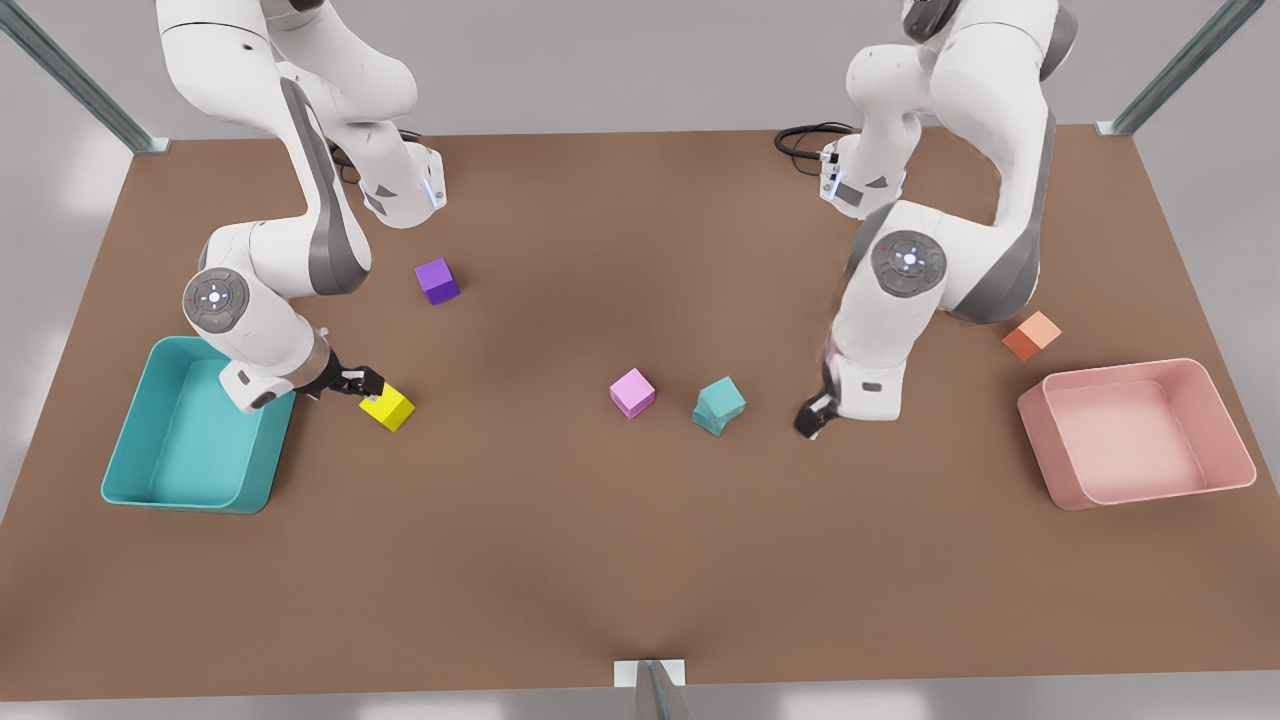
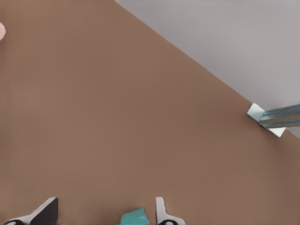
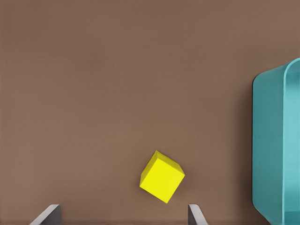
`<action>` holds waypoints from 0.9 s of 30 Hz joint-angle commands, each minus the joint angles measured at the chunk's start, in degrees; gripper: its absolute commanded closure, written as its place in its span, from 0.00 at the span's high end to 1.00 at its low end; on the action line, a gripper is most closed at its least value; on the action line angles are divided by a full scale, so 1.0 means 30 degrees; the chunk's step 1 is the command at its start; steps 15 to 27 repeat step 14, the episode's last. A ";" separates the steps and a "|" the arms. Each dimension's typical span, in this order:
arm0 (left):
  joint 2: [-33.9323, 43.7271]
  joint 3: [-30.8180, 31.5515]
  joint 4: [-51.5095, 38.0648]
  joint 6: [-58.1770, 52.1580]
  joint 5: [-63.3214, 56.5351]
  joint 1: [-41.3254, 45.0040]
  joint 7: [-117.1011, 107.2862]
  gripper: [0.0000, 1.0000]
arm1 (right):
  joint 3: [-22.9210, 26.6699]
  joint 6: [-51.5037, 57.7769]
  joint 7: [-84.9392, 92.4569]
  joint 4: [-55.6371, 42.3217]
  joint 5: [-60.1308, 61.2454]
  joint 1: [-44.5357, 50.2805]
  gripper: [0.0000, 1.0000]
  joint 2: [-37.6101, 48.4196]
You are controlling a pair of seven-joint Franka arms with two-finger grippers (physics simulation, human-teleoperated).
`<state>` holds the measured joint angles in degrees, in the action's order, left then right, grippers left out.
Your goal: Stack the two blue cubes on top of each other
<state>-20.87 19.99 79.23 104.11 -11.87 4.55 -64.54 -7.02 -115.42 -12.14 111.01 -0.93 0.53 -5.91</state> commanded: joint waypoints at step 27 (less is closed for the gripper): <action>0.3499 -0.6779 0.1451 -0.2623 0.6095 0.0652 2.1338 1.00 | -0.0151 0.0210 -0.0024 -0.0031 0.0018 0.0029 1.00 -0.0021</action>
